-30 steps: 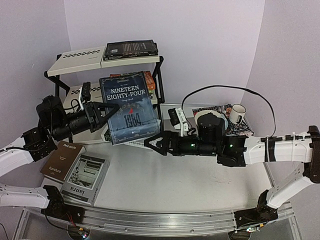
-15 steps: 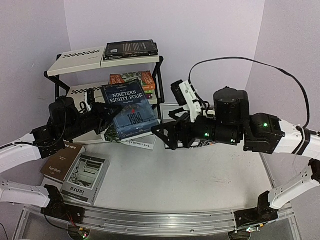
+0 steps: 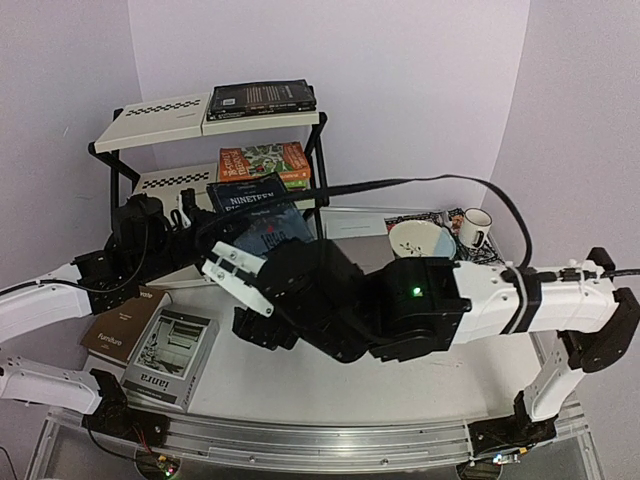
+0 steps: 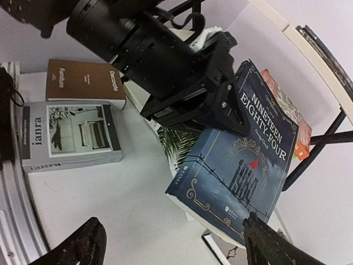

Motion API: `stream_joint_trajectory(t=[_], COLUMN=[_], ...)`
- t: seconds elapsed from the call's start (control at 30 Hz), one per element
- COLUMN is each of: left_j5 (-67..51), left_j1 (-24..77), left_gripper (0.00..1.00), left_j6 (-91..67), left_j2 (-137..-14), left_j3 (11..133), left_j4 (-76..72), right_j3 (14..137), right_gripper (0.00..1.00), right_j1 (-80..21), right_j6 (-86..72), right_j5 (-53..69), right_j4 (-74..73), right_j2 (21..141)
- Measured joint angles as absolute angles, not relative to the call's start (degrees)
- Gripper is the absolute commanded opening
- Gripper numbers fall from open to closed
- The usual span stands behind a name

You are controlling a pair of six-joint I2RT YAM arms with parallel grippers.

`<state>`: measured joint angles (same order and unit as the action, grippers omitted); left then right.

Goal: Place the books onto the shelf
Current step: Pass from the left arm to the right

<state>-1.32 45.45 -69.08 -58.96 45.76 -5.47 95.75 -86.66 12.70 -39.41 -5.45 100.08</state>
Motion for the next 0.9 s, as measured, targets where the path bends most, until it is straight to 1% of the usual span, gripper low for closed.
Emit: stream_joint_trajectory(t=[0.17, 0.33, 0.53, 0.67, 0.7, 0.83, 0.9], left_j5=[-1.31, -1.3, -0.04, 0.67, 0.83, 1.28, 1.34], left_j1=[45.45, 45.45, 45.45, 45.45, 45.45, 45.45, 45.45], left_gripper=[0.04, 0.06, 0.1, 0.11, 0.11, 0.11, 0.12], left_j6=[-69.12, -69.31, -69.54, -69.54, -69.54, -69.57, -69.59], left_j2=[-58.96, -58.94, -58.87, -58.48, -58.28, -57.05, -56.5], left_j3=[45.76, 45.76, 45.8, 45.96, 46.05, 46.17, 46.19], left_j4=[-5.42, -5.26, -2.98, -1.23, -0.95, -0.23, 0.03], right_j3=[99.7, 101.01, 98.5, 95.55, 94.63, 92.62, 91.97], right_gripper=[0.86, 0.8, 0.66, 0.56, 0.55, 0.6, 0.59], right_j1=[-87.58, -87.59, -87.57, -87.59, -87.59, -87.57, -87.59], right_j6=[18.74, 25.96, 36.26, 45.03, 47.28, 54.82, 57.14], right_j5=[-46.08, -52.06, -56.25, -58.1, -58.39, -58.83, -58.81], right_j4=[-5.66, -1.98, 7.41, 17.63, 20.03, 26.32, 27.77], right_j2=[106.04, 110.34, 112.01, 112.54, 112.76, 114.75, 115.64])
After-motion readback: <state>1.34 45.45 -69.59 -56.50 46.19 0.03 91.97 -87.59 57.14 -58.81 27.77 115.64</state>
